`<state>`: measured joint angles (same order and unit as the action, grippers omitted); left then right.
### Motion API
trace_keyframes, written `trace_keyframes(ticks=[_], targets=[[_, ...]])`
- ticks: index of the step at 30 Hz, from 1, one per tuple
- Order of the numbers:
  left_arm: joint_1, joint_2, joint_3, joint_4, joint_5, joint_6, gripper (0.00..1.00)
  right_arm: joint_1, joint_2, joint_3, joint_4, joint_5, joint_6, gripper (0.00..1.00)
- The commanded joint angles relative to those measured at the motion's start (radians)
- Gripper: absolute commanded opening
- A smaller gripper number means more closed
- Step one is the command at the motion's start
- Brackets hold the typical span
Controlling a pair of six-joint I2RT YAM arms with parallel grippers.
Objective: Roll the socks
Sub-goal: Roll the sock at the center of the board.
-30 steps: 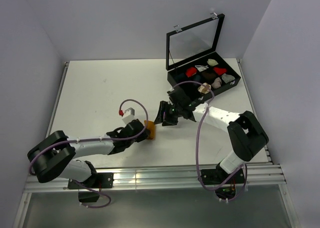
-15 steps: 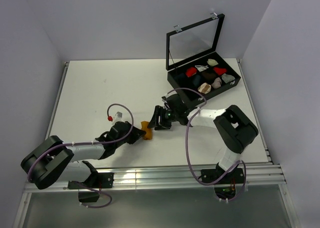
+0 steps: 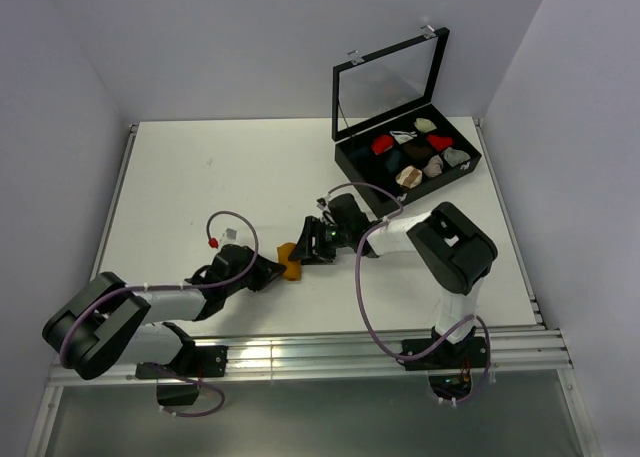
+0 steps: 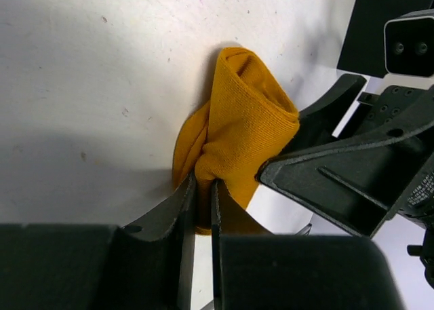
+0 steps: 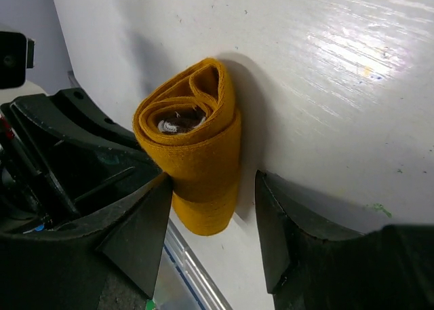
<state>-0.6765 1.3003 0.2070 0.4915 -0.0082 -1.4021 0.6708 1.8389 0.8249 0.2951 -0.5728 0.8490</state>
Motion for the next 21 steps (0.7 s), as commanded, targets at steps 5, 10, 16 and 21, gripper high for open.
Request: trace_keyframes(ticks=[5, 10, 16, 21], targets=[[0.015, 0.073, -0.012, -0.209, -0.001, 0.045, 0.00, 0.041, 0.002, 0.025, -0.007, 0.007, -0.053, 0.59], [0.023, 0.079, 0.002, -0.246, -0.001, 0.058, 0.00, 0.055, 0.005, 0.045, -0.059, 0.050, -0.091, 0.60], [0.031, 0.109, 0.020, -0.275, -0.001, 0.083, 0.00, 0.079, 0.007, 0.092, -0.145, 0.123, -0.137, 0.61], [0.032, 0.159, 0.032, -0.268, 0.030, 0.107, 0.00, 0.099, 0.017, 0.154, -0.232, 0.203, -0.171, 0.60]])
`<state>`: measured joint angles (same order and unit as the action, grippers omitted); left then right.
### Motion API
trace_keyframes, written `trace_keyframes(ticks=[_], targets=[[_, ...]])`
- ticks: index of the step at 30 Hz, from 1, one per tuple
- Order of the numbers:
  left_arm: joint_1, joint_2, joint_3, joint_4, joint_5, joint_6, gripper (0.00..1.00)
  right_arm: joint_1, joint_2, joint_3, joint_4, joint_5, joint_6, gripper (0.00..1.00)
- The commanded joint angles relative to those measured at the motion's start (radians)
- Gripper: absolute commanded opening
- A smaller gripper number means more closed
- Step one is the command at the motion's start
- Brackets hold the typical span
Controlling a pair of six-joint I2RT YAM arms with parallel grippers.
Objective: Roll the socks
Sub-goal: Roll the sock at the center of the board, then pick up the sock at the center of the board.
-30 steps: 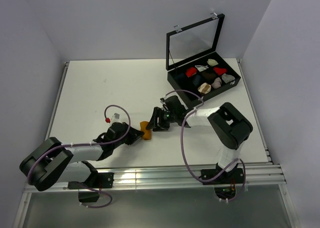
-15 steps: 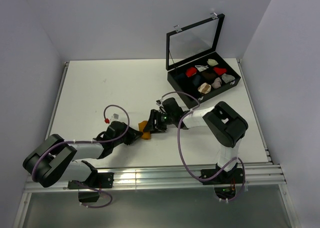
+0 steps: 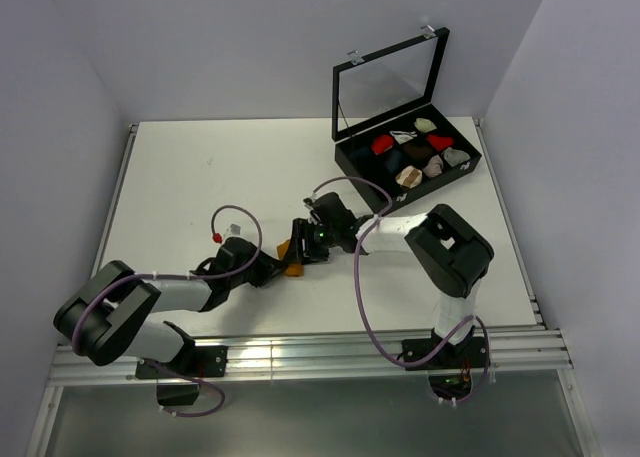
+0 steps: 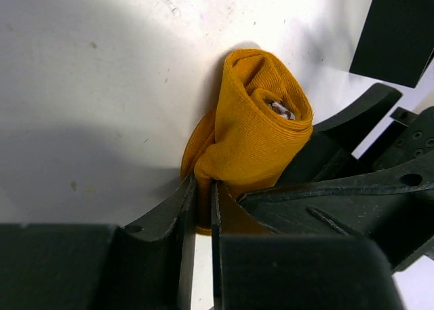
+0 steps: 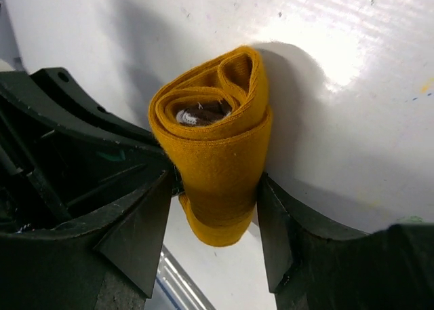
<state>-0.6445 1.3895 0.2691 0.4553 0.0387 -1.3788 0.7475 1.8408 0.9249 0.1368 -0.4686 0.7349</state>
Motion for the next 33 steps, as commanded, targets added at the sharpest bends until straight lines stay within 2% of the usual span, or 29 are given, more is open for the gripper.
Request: trace_keyframes(ticks=[1, 7, 13, 17, 18, 19, 20, 24, 28, 29, 33], targets=[[0.000, 0.074, -0.030, -0.230, -0.016, 0.087, 0.00, 0.030, 0.018, 0.061, -0.086, 0.108, -0.061, 0.60], [0.006, 0.104, -0.022, -0.236, -0.014, 0.116, 0.00, 0.055, 0.063, 0.114, -0.155, 0.143, -0.097, 0.58], [0.011, 0.135, -0.019, -0.245, -0.011, 0.132, 0.03, 0.082, 0.110, 0.186, -0.258, 0.192, -0.155, 0.48], [0.016, 0.149, -0.013, -0.260, -0.011, 0.135, 0.07, 0.102, 0.126, 0.239, -0.344, 0.231, -0.204, 0.30], [0.016, 0.146, -0.013, -0.264, -0.017, 0.135, 0.08, 0.108, 0.129, 0.245, -0.361, 0.246, -0.210, 0.22], [0.017, 0.135, -0.011, -0.273, -0.019, 0.136, 0.09, 0.111, 0.126, 0.249, -0.380, 0.261, -0.216, 0.20], [0.017, 0.129, -0.008, -0.280, -0.022, 0.139, 0.10, 0.112, 0.118, 0.249, -0.388, 0.292, -0.223, 0.12], [0.017, 0.085, 0.001, -0.316, -0.034, 0.149, 0.13, 0.112, 0.101, 0.259, -0.442, 0.379, -0.252, 0.00], [0.017, 0.017, 0.001, -0.352, -0.034, 0.150, 0.18, 0.112, 0.074, 0.264, -0.479, 0.445, -0.273, 0.00], [0.017, 0.000, 0.007, -0.386, -0.034, 0.152, 0.25, 0.112, 0.058, 0.261, -0.486, 0.456, -0.276, 0.00], [0.017, -0.092, 0.045, -0.496, -0.100, 0.170, 0.39, 0.110, 0.031, 0.258, -0.505, 0.512, -0.288, 0.00]])
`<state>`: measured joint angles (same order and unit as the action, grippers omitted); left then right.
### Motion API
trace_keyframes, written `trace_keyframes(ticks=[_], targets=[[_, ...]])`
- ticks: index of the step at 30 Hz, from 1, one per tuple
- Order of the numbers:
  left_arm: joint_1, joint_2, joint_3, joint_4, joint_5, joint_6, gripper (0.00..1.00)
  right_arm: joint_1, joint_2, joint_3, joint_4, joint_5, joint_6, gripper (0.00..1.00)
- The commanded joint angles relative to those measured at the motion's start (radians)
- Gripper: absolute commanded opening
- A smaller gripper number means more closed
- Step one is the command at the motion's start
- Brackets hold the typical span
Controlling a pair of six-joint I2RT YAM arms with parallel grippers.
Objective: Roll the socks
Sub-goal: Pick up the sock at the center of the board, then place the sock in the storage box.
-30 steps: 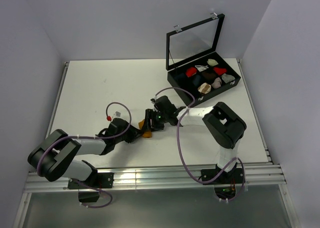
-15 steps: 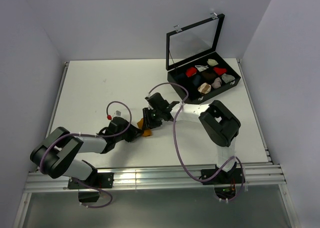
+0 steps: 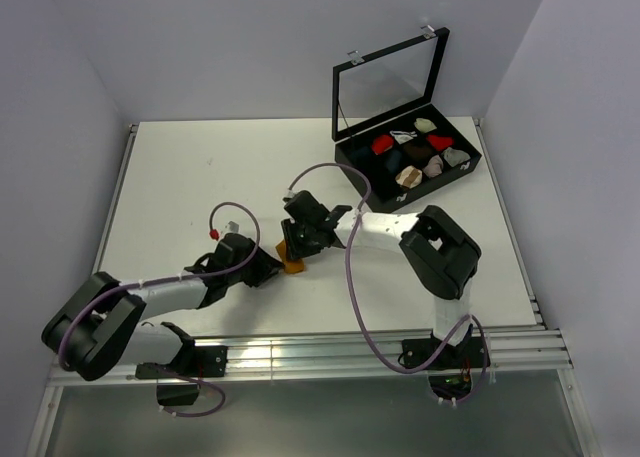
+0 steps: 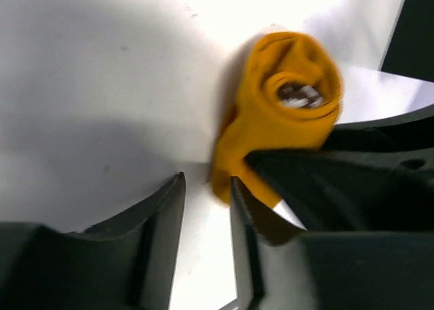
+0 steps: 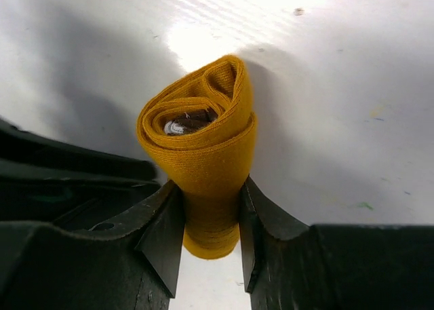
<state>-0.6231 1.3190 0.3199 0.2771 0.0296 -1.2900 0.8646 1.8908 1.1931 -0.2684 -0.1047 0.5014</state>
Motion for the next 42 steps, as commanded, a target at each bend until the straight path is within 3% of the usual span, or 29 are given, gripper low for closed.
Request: trace_keyframes(ticks=[1, 11, 16, 22, 24, 32, 42], targets=[[-0.004, -0.055, 0.007, -0.347, -0.100, 0.086, 0.41, -0.007, -0.024, -0.009, -0.107, 0.163, -0.063, 0.00], [0.014, -0.149, 0.283, -0.631, -0.209, 0.216, 0.62, -0.048, -0.148, -0.006, -0.170, 0.232, -0.096, 0.00], [0.071, -0.150, 0.436, -0.734, -0.285, 0.325, 0.67, -0.125, -0.237, 0.036, -0.253, 0.272, -0.127, 0.00], [0.155, -0.207, 0.576, -0.814, -0.399, 0.448, 0.94, -0.288, -0.354, 0.120, -0.336, 0.322, -0.153, 0.00], [0.187, -0.230, 0.584, -0.817, -0.421, 0.495, 0.99, -0.370, -0.363, 0.163, -0.345, 0.342, -0.159, 0.00], [0.260, -0.380, 0.507, -0.776, -0.536, 0.623, 1.00, -0.570, -0.260, 0.287, -0.316, 0.373, -0.158, 0.00], [0.267, -0.449, 0.409, -0.705, -0.600, 0.641, 1.00, -0.598, -0.113, 0.254, -0.186, 0.359, -0.199, 0.00]])
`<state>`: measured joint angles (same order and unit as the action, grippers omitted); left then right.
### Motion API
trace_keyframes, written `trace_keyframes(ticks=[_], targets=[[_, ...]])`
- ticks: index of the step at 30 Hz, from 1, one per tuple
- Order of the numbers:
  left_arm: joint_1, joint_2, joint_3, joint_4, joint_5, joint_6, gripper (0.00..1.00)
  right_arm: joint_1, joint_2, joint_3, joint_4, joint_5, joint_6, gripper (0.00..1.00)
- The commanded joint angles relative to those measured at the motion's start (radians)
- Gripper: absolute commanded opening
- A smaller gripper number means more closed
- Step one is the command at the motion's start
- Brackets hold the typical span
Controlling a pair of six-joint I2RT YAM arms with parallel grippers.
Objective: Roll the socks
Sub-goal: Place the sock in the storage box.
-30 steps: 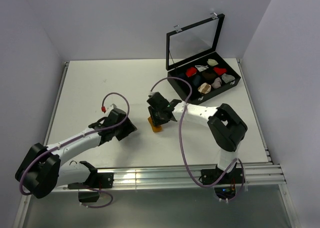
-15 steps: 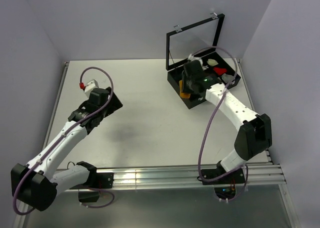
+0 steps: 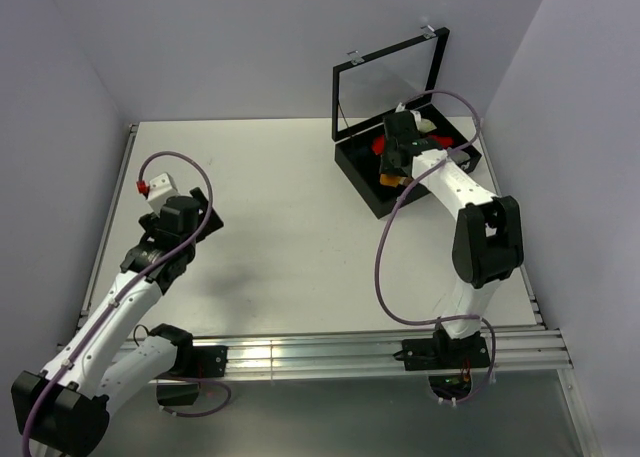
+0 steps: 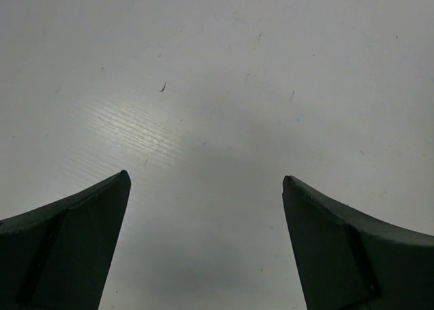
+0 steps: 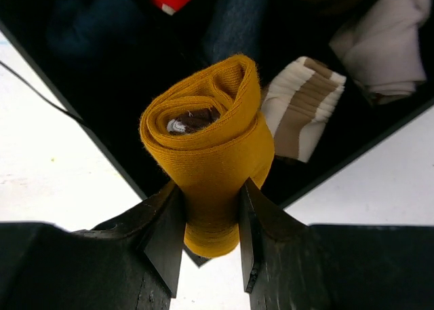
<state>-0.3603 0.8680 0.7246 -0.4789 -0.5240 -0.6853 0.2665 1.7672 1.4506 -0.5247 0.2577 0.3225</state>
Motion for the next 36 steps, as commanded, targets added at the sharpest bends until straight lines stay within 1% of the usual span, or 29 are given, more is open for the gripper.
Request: trace_keyframes(ticks=[1, 5, 11, 16, 23, 27, 30, 36], targets=[[0.004, 0.006, 0.006, 0.052, -0.056, 0.041, 0.99, 0.000, 0.029, -0.007, 0.065, -0.012, -0.016, 0.00], [0.007, 0.023, 0.010, 0.062, -0.057, 0.047, 0.99, 0.000, 0.054, -0.019, 0.048, -0.058, -0.003, 0.00], [0.030, 0.040, 0.012, 0.071, -0.041, 0.046, 0.99, 0.002, 0.044, -0.075, 0.072, -0.164, 0.006, 0.00], [0.041, 0.052, 0.009, 0.074, -0.031, 0.047, 1.00, 0.002, 0.041, -0.099, 0.086, -0.210, 0.026, 0.00], [0.044, 0.058, 0.009, 0.072, -0.033, 0.044, 0.99, -0.024, 0.052, -0.110, 0.052, -0.193, 0.085, 0.00], [0.046, 0.063, 0.009, 0.071, -0.034, 0.043, 1.00, -0.050, 0.064, -0.088, -0.021, -0.158, 0.122, 0.00], [0.046, 0.066, 0.009, 0.074, -0.033, 0.044, 0.99, -0.062, 0.077, -0.070, -0.053, -0.173, 0.128, 0.00], [0.047, 0.071, 0.009, 0.072, -0.033, 0.046, 0.99, -0.066, 0.156, 0.027, -0.158, -0.186, 0.127, 0.00]])
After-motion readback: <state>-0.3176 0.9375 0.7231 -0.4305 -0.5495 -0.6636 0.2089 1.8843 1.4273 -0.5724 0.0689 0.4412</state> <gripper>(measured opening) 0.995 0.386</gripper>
